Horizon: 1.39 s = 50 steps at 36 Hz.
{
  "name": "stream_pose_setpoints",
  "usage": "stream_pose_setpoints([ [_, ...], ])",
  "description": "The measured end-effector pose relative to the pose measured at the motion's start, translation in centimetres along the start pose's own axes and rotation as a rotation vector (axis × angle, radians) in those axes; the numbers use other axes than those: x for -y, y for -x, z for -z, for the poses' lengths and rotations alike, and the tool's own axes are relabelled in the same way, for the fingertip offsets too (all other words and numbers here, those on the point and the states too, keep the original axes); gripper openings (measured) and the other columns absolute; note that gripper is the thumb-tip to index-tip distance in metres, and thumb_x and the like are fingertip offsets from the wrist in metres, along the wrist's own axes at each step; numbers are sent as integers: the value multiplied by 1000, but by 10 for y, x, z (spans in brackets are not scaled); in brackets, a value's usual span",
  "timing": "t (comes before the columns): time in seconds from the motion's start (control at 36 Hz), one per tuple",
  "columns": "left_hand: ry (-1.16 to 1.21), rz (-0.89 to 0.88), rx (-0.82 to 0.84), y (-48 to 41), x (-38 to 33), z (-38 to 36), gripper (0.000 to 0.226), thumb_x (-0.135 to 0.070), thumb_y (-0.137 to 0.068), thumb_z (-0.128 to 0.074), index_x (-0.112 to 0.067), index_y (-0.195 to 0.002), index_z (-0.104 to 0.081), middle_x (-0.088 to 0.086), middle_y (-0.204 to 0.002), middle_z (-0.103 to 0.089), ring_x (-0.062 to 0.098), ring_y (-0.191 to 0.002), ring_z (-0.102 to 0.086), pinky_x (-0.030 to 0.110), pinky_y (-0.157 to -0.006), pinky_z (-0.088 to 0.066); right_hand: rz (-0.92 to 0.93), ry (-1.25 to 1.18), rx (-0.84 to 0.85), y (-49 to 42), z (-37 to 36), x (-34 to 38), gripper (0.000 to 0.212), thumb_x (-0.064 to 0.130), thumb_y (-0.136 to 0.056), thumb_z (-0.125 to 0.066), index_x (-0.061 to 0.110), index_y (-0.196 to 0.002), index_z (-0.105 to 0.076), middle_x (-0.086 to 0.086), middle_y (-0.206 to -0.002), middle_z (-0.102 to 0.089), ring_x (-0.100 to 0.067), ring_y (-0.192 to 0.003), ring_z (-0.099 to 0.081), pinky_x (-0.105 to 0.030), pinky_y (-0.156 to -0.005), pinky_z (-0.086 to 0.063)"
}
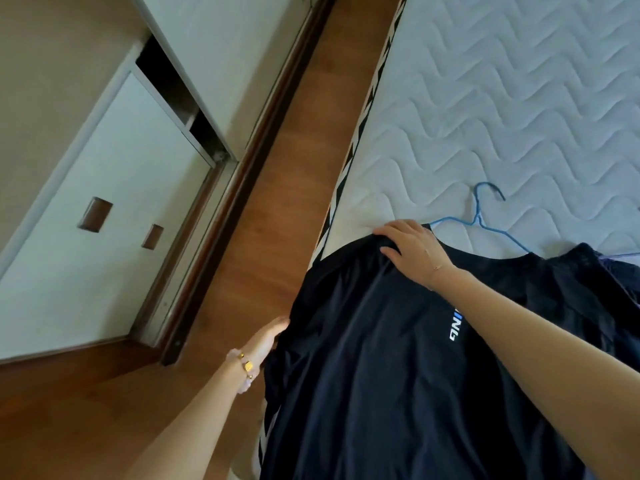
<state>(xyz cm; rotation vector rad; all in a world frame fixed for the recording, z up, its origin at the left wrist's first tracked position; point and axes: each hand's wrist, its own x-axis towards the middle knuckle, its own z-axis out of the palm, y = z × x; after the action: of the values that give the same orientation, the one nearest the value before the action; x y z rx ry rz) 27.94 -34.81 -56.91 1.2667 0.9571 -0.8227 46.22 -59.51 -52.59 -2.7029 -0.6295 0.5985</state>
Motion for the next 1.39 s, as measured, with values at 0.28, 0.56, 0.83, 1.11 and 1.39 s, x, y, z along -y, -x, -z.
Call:
stream_pose_setpoints([
  [0.28, -199, -233, -105, -4, -25, 30, 49, -36, -92, -57, -14, -135, -49, -10, -131, -55, 7, -125, -49, 22, -106, -36, -3, 116, 36, -31, -6, -4, 17, 27, -91, -53, 19, -105, -59, -2, -106, -55, -24, -104, -44, -35, -87, -32],
  [0.56, -702, -678, -532, -14, -123, 59, 25, -26, -97, -48, -8, -101, -65, 6, -86, -65, 25, -82, -60, 31, -67, -43, 25, 288, -151, -65, 12, 0, 14, 8, -94, -42, 8, -98, -56, -10, -101, -59, -31, -93, -52, -35, -72, -26],
  [0.83, -994, -592, -635, -41, -167, 44, 26, -21, -97, -48, -12, -118, -59, 13, -115, -60, 32, -103, -57, 41, -82, -49, -180, -198, -148, -86, 19, 11, 32, 12, -94, -47, 15, -126, -48, -7, -129, -49, -30, -101, -59, -44, -87, -49],
  [1.11, -1149, -899, -383, -15, -138, -71, 24, -7, -92, -51, -7, -113, -62, 11, -117, -60, 32, -110, -52, 43, -94, -42, -434, -542, -324, 80, 19, -35, 36, 5, -90, -47, 20, -120, -59, 5, -115, -63, -8, -103, -59, -24, -94, -46],
  [1.39, -1290, -1050, -40, -13, -131, -235, 32, -11, -93, -50, -10, -125, -56, 6, -128, -56, 26, -119, -49, 38, -103, -40, -1076, -590, -580, 235, 5, -163, 30, 15, -90, -56, 10, -119, -57, -9, -114, -61, -20, -95, -58, -33, -88, -45],
])
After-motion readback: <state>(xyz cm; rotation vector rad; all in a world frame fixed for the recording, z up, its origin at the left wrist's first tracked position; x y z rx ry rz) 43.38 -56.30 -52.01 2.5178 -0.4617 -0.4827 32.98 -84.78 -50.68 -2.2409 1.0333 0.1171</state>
